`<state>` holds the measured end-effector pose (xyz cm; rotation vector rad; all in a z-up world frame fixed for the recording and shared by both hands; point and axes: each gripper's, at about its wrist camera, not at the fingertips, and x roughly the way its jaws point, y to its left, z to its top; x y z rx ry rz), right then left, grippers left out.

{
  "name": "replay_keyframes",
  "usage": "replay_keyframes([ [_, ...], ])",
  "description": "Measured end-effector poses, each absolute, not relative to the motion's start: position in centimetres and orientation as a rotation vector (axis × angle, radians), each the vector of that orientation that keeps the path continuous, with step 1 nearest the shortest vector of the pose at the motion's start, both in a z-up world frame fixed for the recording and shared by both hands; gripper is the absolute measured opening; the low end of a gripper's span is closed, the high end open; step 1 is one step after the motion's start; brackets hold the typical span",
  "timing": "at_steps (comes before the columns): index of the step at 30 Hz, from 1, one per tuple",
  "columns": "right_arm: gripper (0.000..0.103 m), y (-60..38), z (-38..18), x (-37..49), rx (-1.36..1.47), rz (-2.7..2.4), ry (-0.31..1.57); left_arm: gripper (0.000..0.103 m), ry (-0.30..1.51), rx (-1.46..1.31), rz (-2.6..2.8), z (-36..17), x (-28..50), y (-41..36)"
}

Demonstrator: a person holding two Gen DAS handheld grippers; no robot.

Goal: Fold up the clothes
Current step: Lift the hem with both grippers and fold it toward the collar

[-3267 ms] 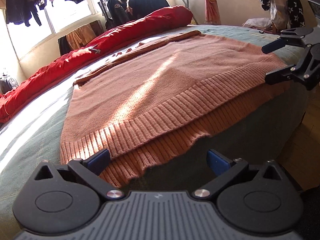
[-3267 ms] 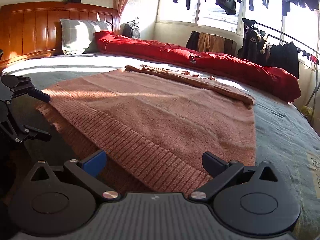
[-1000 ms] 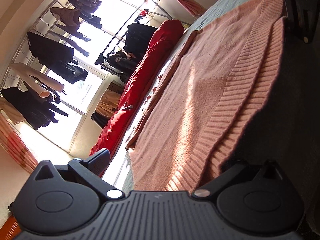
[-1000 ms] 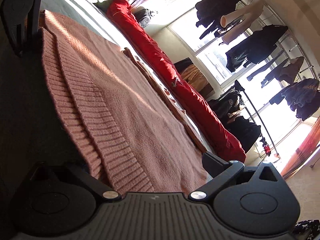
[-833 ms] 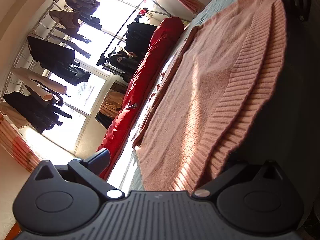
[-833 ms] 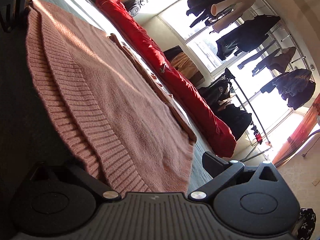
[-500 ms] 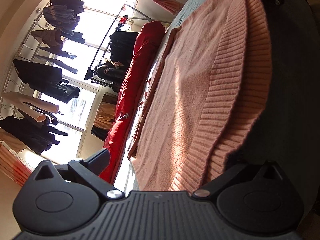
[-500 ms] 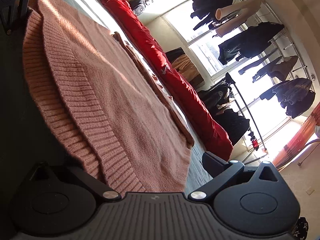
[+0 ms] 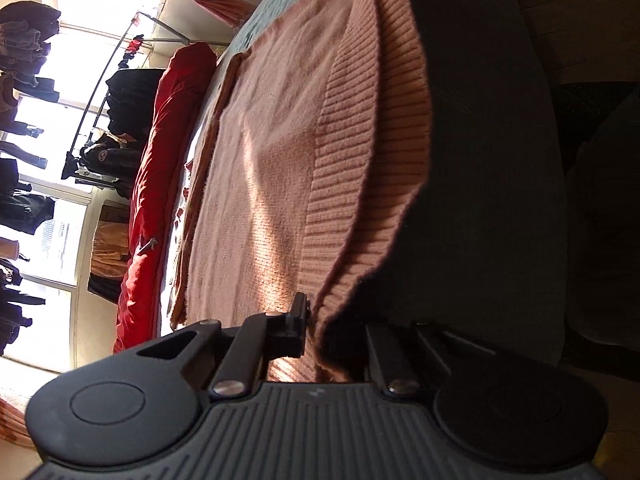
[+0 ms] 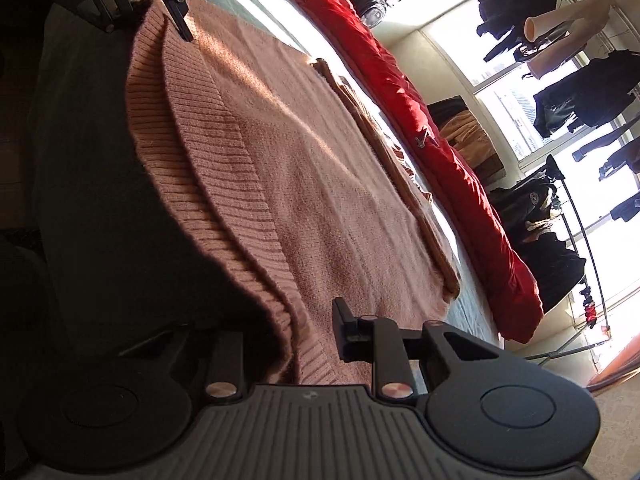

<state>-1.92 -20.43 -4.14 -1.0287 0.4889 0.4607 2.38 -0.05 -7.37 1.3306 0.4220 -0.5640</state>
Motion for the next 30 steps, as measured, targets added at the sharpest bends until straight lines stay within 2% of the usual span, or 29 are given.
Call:
replay_keyframes([
  [13,0.01,-20.4,-0.6,1.4,-0.995,0.62,0.691,0.005,0.503,1.283,-0.666,-1.9,6.5,0.2],
  [21,0.009,-21.1,3.7,6.0,-0.945,0.573,0.702,0.005,0.478,1.27,-0.671,0.5,10.7,0.0],
  [30,0.009,-21.0,5.5,10.5,-0.965,0.54,0.702,0.005,0.446,1.247,-0.661,2.3,15.3,-0.1],
])
